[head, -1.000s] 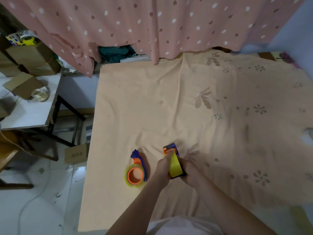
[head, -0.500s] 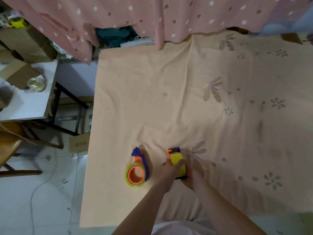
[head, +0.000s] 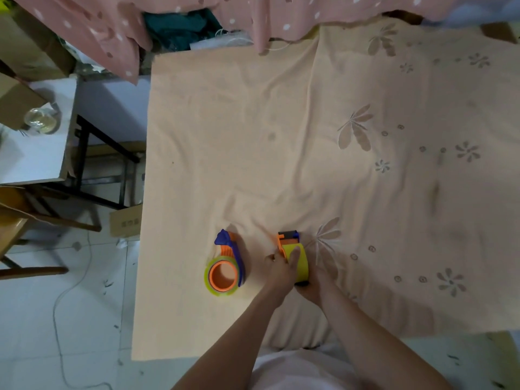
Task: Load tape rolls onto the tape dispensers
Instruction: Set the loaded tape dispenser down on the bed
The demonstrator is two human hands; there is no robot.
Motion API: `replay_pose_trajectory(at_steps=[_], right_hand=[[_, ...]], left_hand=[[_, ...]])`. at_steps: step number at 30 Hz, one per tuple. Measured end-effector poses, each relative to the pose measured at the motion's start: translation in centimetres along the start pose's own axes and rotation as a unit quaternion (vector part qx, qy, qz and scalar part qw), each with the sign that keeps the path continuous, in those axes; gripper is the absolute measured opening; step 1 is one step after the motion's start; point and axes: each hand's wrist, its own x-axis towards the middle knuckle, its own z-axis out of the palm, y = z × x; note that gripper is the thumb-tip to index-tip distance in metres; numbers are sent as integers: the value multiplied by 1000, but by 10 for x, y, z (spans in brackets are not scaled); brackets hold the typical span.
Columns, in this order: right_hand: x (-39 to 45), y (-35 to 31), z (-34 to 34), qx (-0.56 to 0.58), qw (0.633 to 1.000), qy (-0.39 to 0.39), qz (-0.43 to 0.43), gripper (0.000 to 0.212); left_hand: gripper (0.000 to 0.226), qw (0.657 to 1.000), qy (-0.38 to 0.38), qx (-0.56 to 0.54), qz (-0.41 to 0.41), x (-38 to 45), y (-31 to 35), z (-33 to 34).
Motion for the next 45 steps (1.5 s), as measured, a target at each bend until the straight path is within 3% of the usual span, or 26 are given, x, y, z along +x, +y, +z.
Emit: replay_pose_trajectory(at_steps=[2,6,9,11,13,16,19,22,24,27,33,35,39,45], right_hand=[[-4,-2,8,-12,999,33,5,44],[-2,-4,8,-52,992,111,26,44],[-7,-9,12,-159,973,162,28,28],[-11,-13,14,-246,934,258,-35,20],[-12,-16,8,-382,863,309,-117,21],[-5,-19,-4,-597,752,226,-164,48],[-20,-21,7,-674,712,165,-108,47],[-29,-17,14,-649,746,137,-54,46],[-27,-11,16,-612,775,142,-68,45],[-18,-7,16,-570,801,172,-70,44],[-31,-19,22,-622,759,180,-77,45],[-34,-20,23,-635,747,177,-87,46],[-38,-19,15,-614,774,127,-84,38],[-45,-17,10,-587,800,104,-74,35]], left_hand=[[65,1000,-3,-2,-2,1,-2,1],[63,1000,1,9,7,3,-2,-2],[58,1000,-13,-20,16,-2,-5,-1],[58,999,-19,-22,22,-3,-10,0],[58,999,-17,-14,30,-4,-14,1],[59,999,-16,-16,38,-6,-19,4],[52,1000,7,-1,11,-5,-26,3],[47,996,38,69,30,-5,-25,-1],[45,993,36,104,46,-4,-19,-2],[50,997,22,70,22,3,-16,-3],[40,993,-7,-114,10,-12,-20,-10],[55,988,-39,-152,0,-18,-23,-14],[75,988,-72,-132,20,-21,-36,-19],[49,979,-129,-144,63,-24,-35,-21]])
